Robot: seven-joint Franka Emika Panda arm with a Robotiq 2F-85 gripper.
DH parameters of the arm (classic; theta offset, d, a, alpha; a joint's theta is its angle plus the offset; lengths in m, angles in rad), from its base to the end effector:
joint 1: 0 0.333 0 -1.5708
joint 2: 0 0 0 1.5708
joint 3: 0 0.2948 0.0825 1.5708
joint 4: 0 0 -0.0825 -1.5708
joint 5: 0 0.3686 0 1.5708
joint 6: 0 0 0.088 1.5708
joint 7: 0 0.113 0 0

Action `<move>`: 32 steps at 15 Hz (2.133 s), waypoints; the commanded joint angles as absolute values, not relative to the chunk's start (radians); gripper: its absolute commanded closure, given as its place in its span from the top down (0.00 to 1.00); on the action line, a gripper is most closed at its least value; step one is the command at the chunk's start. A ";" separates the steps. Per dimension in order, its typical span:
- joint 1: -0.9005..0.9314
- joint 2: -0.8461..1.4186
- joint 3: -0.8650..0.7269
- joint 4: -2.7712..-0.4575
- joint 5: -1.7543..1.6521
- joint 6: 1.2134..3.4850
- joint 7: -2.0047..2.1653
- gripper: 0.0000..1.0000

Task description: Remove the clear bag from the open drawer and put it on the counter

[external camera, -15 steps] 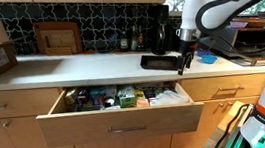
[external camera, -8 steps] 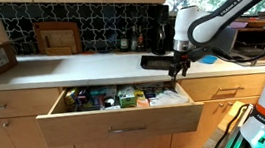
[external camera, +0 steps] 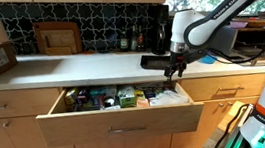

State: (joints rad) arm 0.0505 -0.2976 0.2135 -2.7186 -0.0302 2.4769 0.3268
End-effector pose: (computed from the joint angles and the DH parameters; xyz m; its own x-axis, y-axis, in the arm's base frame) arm 0.3794 0.0971 0.3061 0.9964 -0.0447 0.0714 -0.0492 -0.9969 0.0622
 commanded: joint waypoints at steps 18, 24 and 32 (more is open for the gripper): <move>0.124 0.197 0.084 -2.546 -0.116 2.835 0.367 0.45; 0.143 0.236 0.071 -2.527 -0.121 2.872 0.327 0.04; 0.212 0.115 0.012 -2.571 -0.191 2.793 0.387 0.00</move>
State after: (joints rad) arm 0.1616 0.2124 0.0596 -2.5327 -0.1382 2.8505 0.3333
